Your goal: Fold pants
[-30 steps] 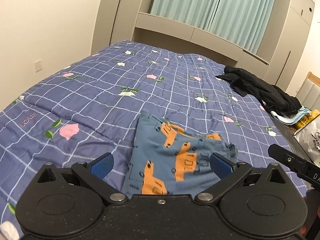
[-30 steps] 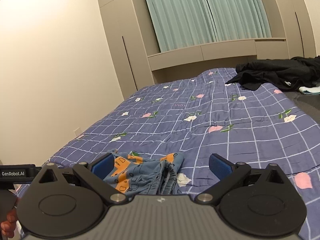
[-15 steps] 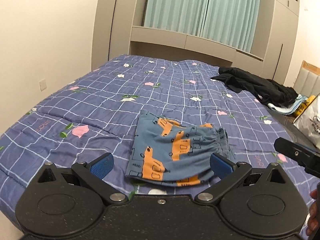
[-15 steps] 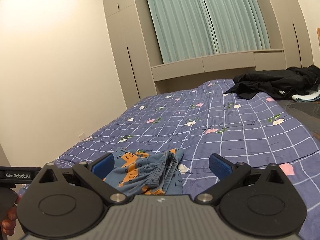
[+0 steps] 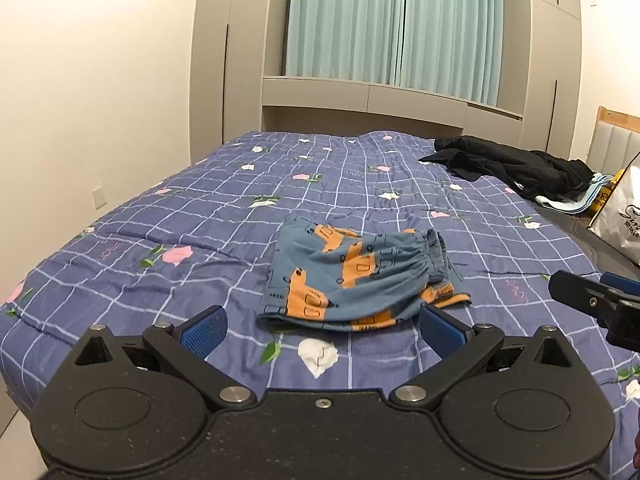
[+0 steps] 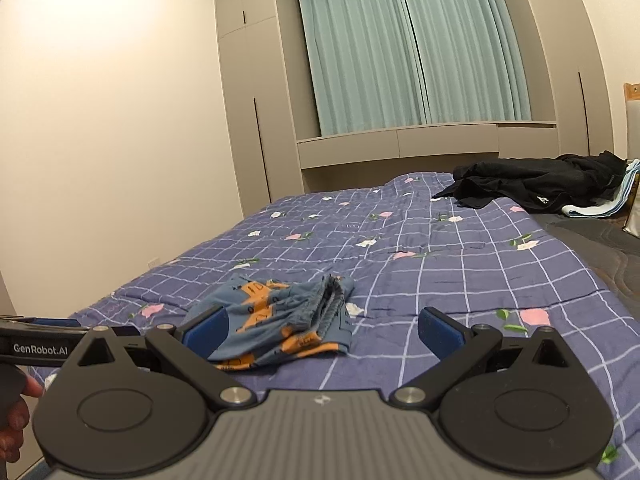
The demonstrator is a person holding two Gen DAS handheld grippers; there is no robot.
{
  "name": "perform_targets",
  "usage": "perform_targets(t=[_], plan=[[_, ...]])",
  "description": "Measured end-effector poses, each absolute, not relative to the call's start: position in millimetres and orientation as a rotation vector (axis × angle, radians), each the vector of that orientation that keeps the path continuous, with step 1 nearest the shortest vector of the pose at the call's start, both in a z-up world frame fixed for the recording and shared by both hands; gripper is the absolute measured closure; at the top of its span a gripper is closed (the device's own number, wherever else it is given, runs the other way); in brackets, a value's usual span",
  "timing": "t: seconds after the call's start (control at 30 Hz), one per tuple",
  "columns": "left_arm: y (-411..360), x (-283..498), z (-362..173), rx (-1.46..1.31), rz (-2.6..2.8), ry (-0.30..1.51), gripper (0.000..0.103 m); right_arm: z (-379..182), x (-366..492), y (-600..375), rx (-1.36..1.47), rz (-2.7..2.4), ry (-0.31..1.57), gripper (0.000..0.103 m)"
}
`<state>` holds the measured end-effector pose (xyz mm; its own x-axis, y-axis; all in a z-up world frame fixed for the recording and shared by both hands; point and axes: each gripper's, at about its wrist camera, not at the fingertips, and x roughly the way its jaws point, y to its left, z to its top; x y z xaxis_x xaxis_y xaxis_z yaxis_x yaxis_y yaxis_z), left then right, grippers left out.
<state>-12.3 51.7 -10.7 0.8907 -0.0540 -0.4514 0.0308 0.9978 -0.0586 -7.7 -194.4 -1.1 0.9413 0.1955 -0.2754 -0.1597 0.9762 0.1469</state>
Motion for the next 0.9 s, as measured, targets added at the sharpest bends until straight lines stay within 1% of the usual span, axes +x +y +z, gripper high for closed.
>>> perform_targets(t=[0.47,0.9], plan=[[62.1,-13.5,-44.2,-0.114,0.006,0.527,0.001,-22.8,-24.8,-178.9,0.041,0.156,0.281,0.000],[62.2,-8.3,-52.5,-0.111,0.009,0.554,0.001,-37.8,-16.5,-178.1,0.044,0.167,0.342,0.000]])
